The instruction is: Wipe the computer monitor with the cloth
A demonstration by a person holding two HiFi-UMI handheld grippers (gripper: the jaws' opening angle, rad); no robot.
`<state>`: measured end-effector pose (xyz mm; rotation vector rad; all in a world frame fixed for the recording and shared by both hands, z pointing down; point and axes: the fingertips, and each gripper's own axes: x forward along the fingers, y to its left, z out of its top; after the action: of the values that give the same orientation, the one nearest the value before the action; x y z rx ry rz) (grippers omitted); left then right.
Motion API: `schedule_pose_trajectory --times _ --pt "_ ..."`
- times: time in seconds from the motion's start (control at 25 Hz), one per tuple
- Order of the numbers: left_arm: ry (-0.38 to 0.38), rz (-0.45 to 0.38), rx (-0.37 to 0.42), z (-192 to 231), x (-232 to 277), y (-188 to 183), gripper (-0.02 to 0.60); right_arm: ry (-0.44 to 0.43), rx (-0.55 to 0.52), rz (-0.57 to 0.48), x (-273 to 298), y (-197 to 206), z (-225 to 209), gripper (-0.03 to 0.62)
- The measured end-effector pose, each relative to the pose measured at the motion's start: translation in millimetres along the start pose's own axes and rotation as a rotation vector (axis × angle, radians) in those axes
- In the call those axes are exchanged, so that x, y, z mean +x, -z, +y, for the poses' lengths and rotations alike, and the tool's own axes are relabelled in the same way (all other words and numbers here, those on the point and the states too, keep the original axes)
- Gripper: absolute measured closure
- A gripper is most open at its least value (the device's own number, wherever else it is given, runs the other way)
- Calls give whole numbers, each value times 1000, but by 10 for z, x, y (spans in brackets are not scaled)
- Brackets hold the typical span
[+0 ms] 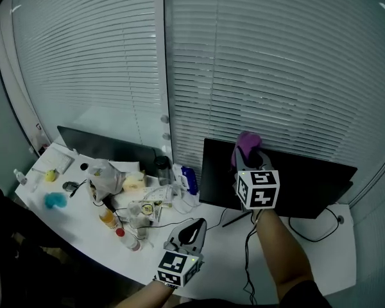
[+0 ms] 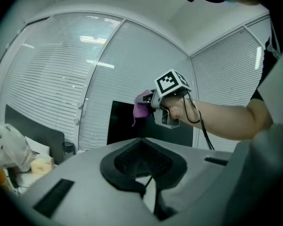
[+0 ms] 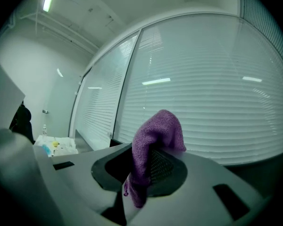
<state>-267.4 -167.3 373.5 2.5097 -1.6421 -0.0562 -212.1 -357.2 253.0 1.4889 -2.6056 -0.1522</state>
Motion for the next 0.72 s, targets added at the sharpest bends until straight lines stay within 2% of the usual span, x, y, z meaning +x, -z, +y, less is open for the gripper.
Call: schedule_pose_trajectory --times 0.4,0.72 --pt "-45 15 -13 489 -293 165 575 -71 -2 9 405 27 673 514" --pt "-73 10 -18 746 -407 168 575 -100 -2 1 529 -15 956 514"
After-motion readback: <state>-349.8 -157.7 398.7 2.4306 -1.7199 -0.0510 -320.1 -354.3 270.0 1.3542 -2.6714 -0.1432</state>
